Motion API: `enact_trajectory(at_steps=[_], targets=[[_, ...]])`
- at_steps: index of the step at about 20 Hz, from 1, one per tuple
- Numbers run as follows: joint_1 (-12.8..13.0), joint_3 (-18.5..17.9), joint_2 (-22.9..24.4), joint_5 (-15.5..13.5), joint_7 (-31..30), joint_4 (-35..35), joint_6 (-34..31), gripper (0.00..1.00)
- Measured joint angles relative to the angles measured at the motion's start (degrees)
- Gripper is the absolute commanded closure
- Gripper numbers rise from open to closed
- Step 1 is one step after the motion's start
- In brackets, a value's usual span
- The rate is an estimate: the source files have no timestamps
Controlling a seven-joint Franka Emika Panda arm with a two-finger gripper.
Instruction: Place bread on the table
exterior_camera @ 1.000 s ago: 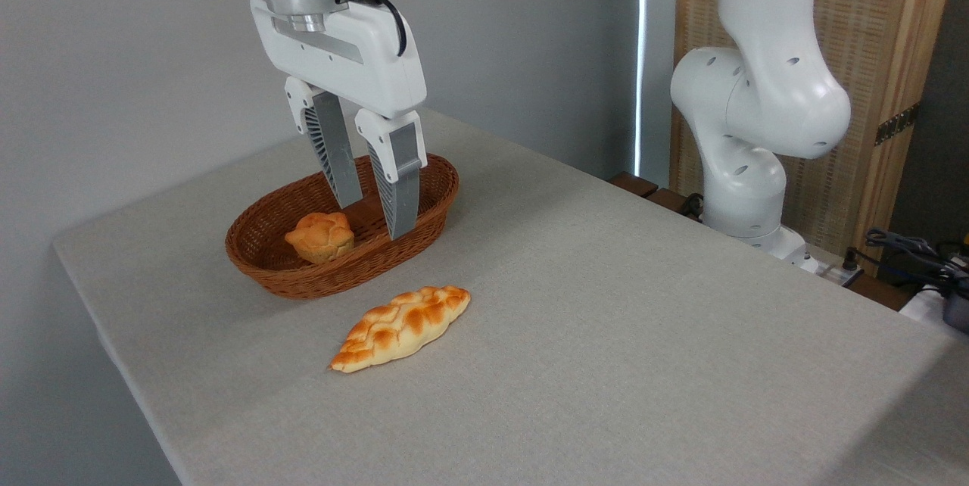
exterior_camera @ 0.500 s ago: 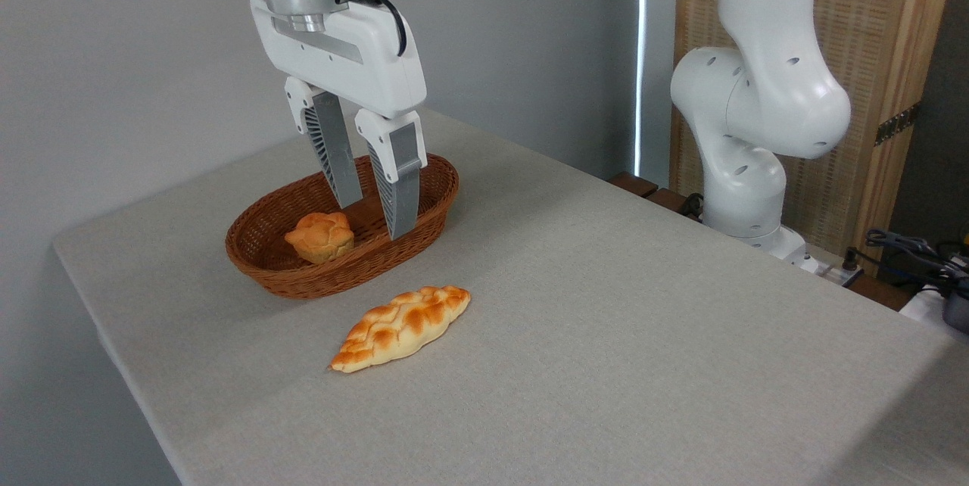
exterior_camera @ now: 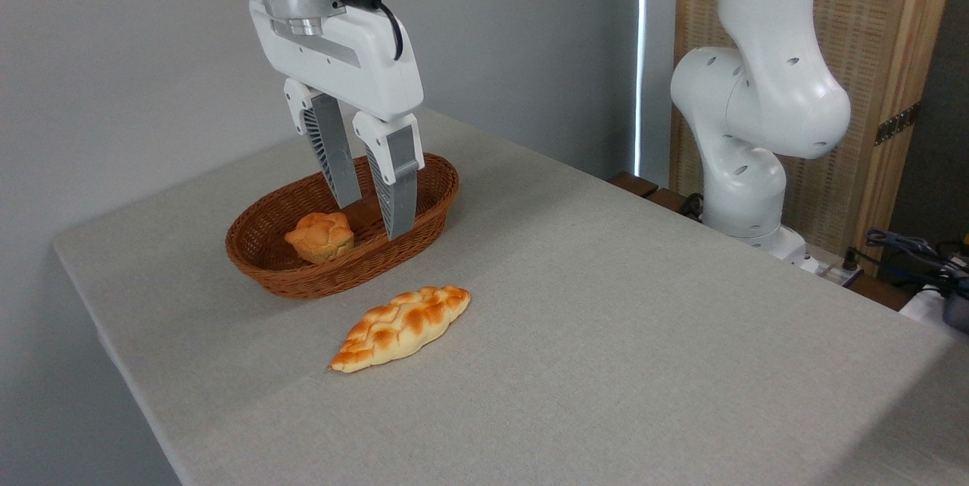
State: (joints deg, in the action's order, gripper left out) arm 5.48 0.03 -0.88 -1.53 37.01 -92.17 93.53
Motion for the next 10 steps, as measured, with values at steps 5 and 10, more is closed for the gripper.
enact_trajectory(at_steps=[5, 10], targets=[[0.22, 0.37, -0.03, -2.59, 0.00, -1.39, 0.00, 0.00], [0.22, 0.37, 0.02, -2.89, -0.01, -1.46, 0.70, 0.00]])
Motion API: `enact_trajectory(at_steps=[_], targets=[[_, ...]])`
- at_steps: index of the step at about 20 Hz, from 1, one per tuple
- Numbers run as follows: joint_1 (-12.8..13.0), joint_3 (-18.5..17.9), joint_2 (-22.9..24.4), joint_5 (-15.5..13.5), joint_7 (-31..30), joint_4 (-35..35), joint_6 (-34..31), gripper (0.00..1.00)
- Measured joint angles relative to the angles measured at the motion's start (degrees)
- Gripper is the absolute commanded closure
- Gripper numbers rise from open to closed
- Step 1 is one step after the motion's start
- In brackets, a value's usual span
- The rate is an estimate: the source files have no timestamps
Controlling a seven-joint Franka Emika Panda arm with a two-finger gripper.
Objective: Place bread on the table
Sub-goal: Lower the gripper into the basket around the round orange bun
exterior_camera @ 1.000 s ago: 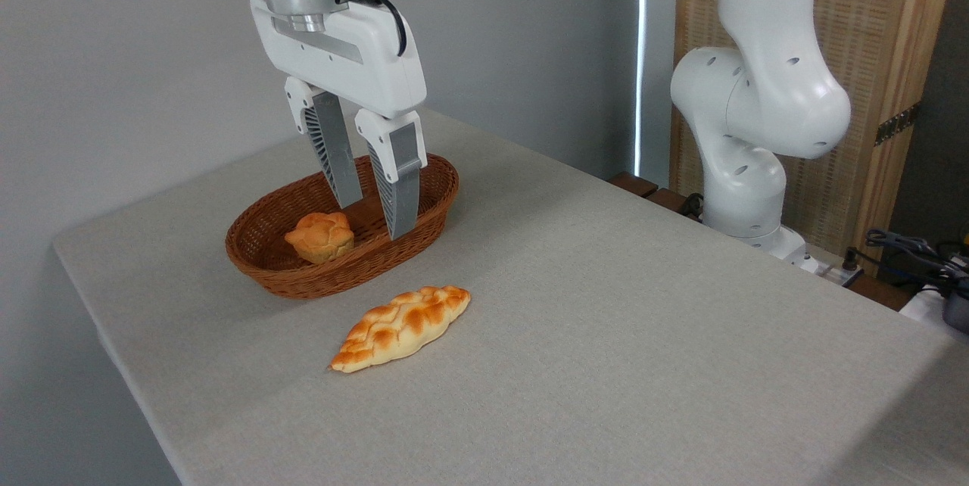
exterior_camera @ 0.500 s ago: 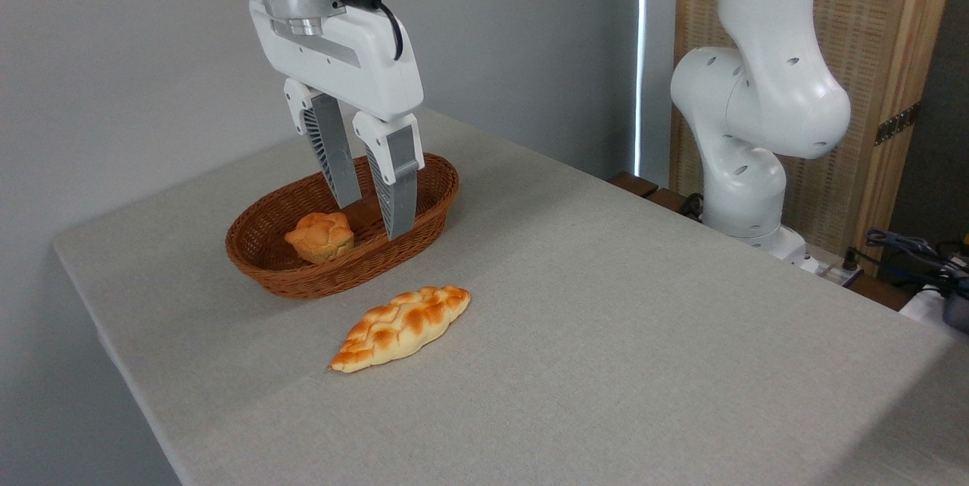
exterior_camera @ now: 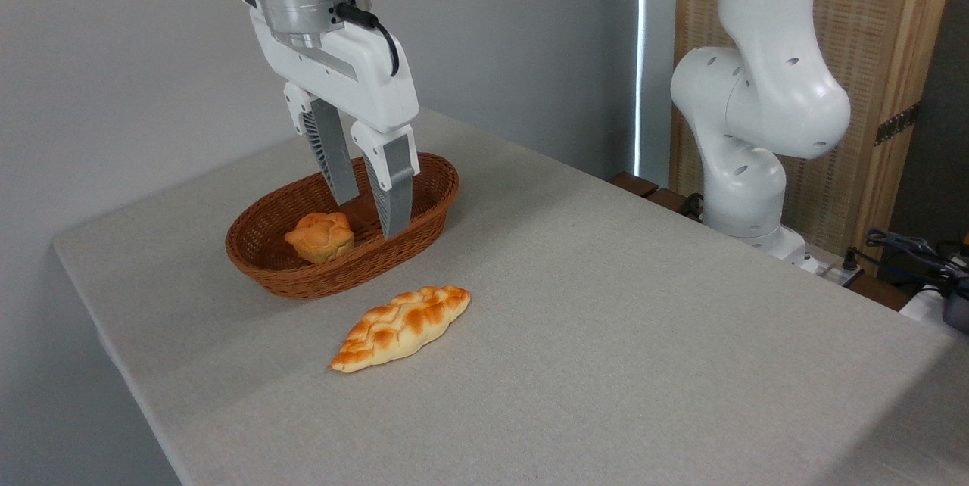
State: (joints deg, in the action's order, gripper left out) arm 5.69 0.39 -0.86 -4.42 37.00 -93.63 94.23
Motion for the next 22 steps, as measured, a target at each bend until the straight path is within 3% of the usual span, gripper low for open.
enact_trajectory(at_steps=[4, 9, 13, 22], targets=[[1.58, 0.11, 0.06, -2.56, -2.34, 0.00, 2.40, 0.00], [9.17, 0.38, 0.21, -2.73, -3.67, -0.95, 3.40, 0.00], [14.30, 0.56, 1.68, -2.73, -3.98, -7.78, 13.01, 0.00], [20.22, 0.58, 2.34, -4.73, -3.98, -19.84, 30.38, 0.00]])
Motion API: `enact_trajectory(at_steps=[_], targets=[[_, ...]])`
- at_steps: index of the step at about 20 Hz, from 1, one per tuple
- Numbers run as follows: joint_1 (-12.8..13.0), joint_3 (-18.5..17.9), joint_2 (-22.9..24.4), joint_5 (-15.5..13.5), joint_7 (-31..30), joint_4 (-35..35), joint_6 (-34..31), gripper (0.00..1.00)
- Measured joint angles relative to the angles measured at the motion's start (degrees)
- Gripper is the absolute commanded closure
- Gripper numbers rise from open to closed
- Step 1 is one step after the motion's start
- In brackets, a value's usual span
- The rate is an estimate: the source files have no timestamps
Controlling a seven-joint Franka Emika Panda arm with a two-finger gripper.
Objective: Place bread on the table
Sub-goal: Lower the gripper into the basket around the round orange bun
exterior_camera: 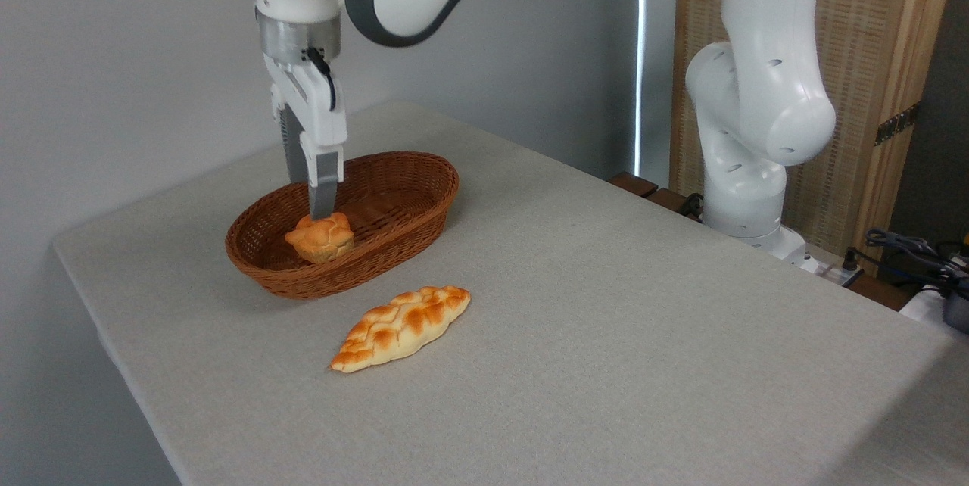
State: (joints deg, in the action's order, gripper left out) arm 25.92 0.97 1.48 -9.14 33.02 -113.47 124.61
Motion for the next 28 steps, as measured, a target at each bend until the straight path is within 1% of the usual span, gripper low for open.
enact_trajectory(at_steps=[3, 8, 9, 13, 17, 21, 25, 26, 27, 28], targets=[[1.05, 0.00, -0.02, -0.06, 0.00, -2.07, 1.04, 0.00], [1.13, -0.03, -0.15, -0.06, 0.03, -3.35, 1.14, 0.00], [1.20, -0.03, -0.20, -0.06, 0.07, -3.65, 1.80, 0.00], [2.41, -0.02, -0.97, -0.06, 0.10, -7.49, 9.67, 0.00], [3.00, -0.02, -1.35, -0.05, 0.11, -8.75, 11.01, 0.00], [3.00, -0.03, -1.74, 2.43, 0.25, -8.84, 11.13, 0.00], [3.06, -0.02, -3.41, 2.61, 0.25, -8.86, 12.77, 0.01], [3.11, -0.02, -3.74, 2.61, 0.25, -8.86, 13.27, 0.06], [3.19, -0.02, -3.92, 2.61, 0.25, -8.86, 13.57, 0.16], [3.29, -0.02, -3.95, 2.61, 0.25, -8.86, 13.67, 0.29]])
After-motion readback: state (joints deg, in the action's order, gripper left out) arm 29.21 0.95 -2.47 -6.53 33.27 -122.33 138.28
